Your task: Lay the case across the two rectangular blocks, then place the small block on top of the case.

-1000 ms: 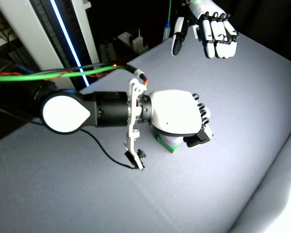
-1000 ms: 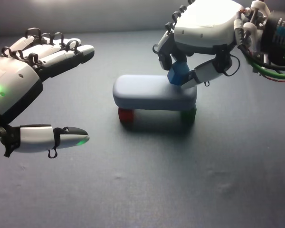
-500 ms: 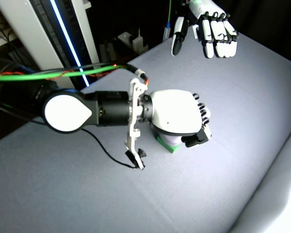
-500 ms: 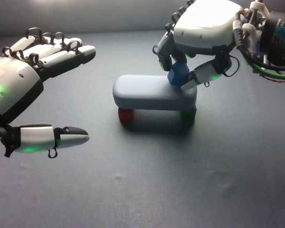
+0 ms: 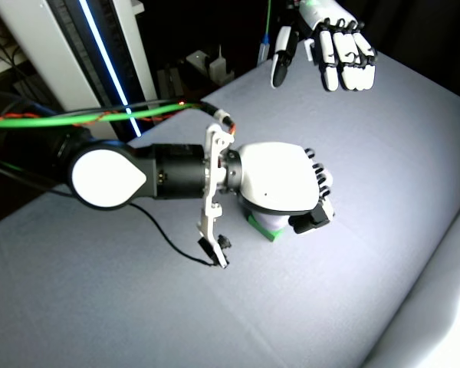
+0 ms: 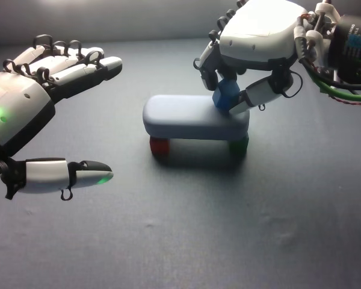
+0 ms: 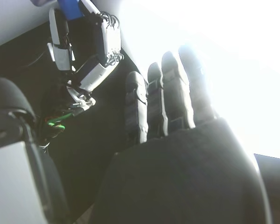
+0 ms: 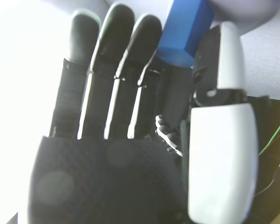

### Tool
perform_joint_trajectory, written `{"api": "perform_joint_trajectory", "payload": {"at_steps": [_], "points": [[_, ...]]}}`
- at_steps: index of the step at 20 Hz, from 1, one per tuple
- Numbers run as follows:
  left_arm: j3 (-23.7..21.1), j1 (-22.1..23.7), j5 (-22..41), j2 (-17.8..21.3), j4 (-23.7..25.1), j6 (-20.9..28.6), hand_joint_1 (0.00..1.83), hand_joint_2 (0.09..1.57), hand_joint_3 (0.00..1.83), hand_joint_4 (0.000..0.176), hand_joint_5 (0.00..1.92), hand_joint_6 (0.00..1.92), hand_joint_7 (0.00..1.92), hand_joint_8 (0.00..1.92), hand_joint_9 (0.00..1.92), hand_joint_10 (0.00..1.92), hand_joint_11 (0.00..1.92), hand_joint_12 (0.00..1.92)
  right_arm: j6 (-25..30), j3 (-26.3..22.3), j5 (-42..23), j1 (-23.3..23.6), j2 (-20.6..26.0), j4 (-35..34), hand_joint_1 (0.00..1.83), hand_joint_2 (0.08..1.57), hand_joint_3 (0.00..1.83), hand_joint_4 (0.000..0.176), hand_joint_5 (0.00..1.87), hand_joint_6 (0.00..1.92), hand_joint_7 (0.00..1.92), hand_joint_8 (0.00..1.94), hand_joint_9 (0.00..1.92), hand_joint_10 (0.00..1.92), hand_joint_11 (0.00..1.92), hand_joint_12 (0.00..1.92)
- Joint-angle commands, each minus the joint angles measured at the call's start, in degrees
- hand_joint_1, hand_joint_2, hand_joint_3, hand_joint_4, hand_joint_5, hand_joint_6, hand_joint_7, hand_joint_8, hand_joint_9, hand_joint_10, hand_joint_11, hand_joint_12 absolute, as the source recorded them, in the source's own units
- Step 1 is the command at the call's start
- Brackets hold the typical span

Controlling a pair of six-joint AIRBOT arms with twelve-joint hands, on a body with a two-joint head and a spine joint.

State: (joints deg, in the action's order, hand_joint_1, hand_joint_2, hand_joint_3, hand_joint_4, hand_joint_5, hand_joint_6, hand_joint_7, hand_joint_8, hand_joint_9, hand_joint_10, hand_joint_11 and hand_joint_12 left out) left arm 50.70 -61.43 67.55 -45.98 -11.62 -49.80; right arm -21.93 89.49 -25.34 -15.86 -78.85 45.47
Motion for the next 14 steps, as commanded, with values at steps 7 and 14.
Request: {"api": "perform_joint_trajectory", "payload": {"at_steps": [7,14], "points": [[0.51,0.79,6.60,-0.44,0.31,0.37,0.83,0.90,0.00,0.046,0.31,0.00,0.23,0.00,0.23,0.00,0.00,0.65,-0.42,0.19,-4.20,0.40,0.00,-1.83,1.35,1.08,0.00,0.000,0.81,0.24,1.03,0.94,0.83,0.81,0.51,1.49],[0.54,0.80,6.55,-0.49,0.32,0.37,0.84,0.89,0.00,0.057,0.31,0.00,0.23,0.00,0.24,0.00,0.00,0.65,-0.42,0.22,-4.14,0.40,0.00,-1.83,1.16,1.00,0.00,0.000,0.80,0.01,0.97,0.31,0.86,0.51,0.35,1.42]]}}
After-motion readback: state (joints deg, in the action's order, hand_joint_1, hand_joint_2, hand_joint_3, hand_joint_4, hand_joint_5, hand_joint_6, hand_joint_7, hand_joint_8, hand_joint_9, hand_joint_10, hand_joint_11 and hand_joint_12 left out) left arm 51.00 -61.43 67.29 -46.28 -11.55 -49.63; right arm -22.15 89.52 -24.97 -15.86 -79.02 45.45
